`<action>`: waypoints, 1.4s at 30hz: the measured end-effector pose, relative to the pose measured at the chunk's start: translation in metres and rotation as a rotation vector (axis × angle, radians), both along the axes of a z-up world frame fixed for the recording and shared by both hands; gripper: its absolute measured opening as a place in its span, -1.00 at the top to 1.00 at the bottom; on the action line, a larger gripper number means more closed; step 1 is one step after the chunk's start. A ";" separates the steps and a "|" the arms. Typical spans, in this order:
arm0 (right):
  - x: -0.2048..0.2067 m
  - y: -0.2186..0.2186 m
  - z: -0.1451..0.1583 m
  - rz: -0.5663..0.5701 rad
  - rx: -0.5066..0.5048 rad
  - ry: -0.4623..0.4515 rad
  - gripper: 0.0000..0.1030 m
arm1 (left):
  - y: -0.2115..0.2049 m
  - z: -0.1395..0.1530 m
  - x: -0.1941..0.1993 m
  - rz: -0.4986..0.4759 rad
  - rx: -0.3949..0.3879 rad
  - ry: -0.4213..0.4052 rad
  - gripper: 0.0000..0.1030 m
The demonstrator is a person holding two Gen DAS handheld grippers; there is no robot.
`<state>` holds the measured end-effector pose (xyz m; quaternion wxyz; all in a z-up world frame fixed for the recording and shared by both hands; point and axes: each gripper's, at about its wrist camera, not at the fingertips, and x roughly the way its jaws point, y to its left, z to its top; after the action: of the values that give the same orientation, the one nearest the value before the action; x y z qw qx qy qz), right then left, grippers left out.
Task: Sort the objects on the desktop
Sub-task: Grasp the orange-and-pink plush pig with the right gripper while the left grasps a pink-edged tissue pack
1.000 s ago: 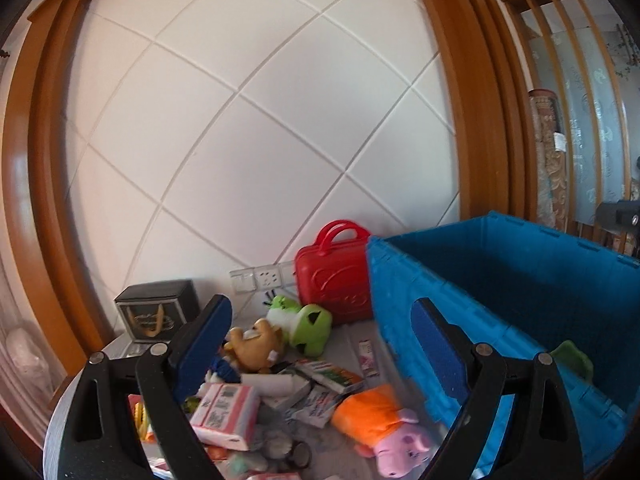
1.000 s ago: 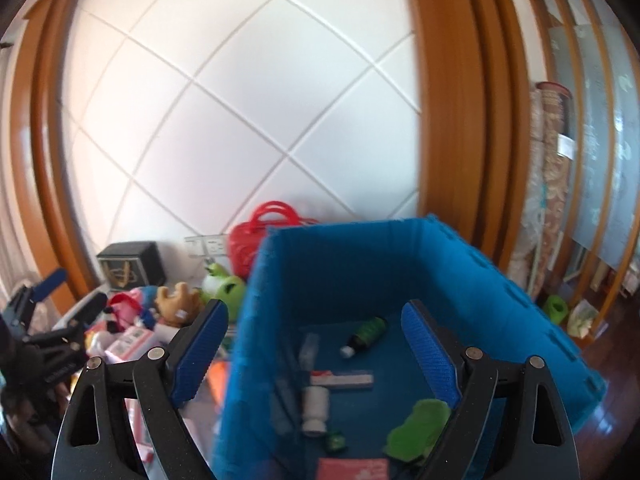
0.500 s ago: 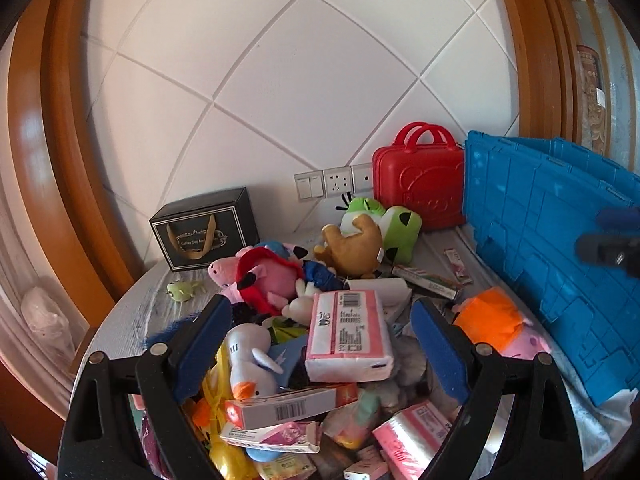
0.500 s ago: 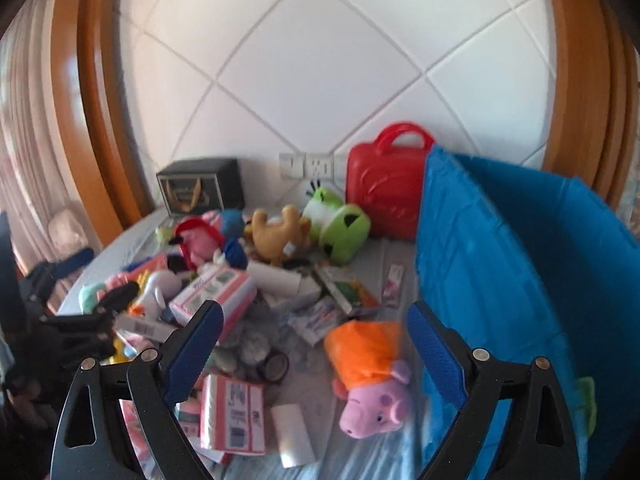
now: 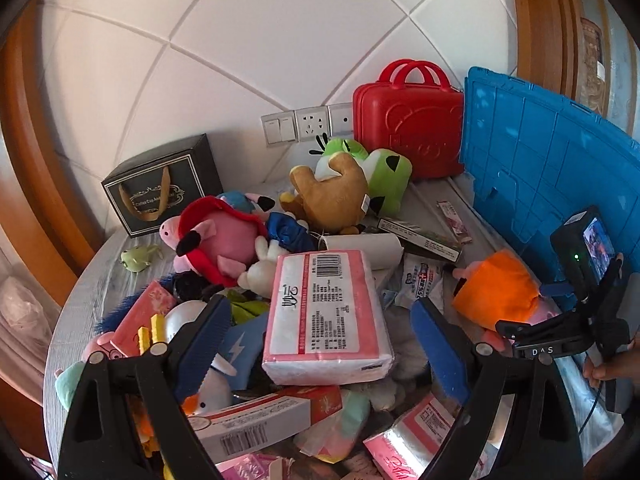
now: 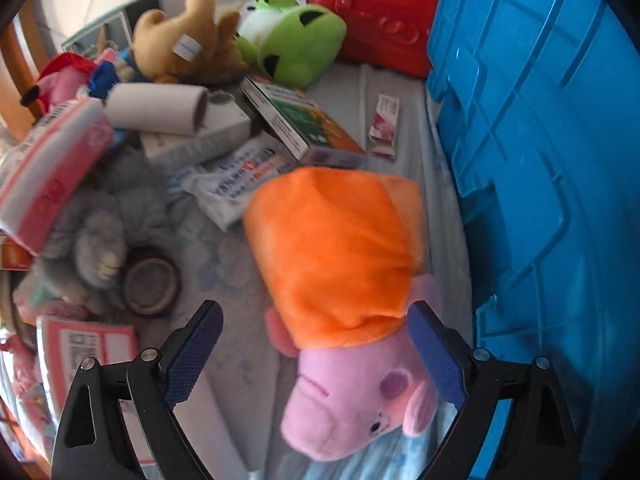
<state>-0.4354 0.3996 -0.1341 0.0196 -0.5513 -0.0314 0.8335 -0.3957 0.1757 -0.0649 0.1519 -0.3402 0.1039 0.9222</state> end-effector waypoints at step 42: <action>-0.013 -0.018 -0.058 -0.078 0.205 -0.141 -1.00 | 0.016 -0.077 -0.060 0.021 -0.111 -0.257 -0.67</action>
<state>-0.4482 0.3820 -0.1920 0.1059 -0.6046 -0.0962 0.7836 -0.4559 0.1920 -0.1420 0.1354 -0.4645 0.1310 0.8653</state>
